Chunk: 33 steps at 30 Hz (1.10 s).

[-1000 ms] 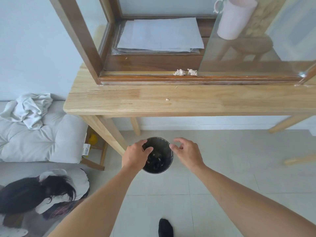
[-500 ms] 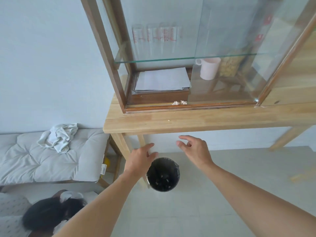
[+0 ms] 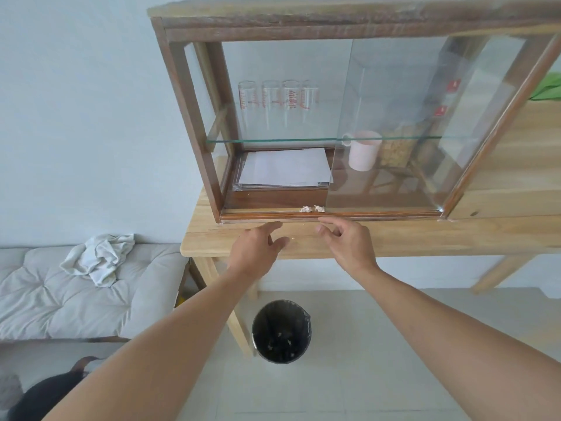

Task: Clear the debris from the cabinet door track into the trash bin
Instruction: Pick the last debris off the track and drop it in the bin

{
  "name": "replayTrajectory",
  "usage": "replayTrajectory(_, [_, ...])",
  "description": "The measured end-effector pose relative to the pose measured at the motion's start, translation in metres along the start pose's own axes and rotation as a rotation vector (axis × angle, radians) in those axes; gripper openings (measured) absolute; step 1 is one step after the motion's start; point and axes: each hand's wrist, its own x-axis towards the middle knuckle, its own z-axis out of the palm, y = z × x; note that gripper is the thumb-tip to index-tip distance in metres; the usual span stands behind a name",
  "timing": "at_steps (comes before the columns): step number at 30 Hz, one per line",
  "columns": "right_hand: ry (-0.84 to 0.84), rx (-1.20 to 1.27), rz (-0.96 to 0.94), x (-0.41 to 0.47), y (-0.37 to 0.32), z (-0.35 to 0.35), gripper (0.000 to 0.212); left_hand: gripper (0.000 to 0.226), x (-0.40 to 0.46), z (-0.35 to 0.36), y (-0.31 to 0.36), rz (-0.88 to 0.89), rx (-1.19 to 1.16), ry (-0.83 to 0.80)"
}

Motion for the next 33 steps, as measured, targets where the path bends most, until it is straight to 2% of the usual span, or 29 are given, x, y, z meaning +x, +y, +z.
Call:
replayTrajectory(5, [-0.012, -0.064, -0.052, 0.030, 0.001, 0.003, 0.030, 0.045, 0.040, 0.010, 0.012, 0.033, 0.006, 0.012])
replayTrajectory(12, [-0.037, -0.359, -0.109, 0.051, 0.004, 0.009, 0.038, 0.042, 0.074, 0.032, 0.024, 0.045, -0.012, 0.003])
replayTrajectory(19, [-0.018, -0.607, -0.297, 0.053, 0.005, 0.008, 0.024, 0.027, 0.079, 0.041, 0.024, -0.015, -0.002, 0.045])
replayTrajectory(24, [-0.028, -0.589, -0.218, 0.052, 0.002, 0.008, 0.019, 0.018, 0.075, 0.040, 0.027, -0.079, -0.079, 0.075])
replayTrajectory(33, [-0.039, -0.450, -0.131, 0.019, -0.009, 0.001, 0.020, 0.018, 0.045, 0.025, 0.016, -0.088, -0.122, 0.116])
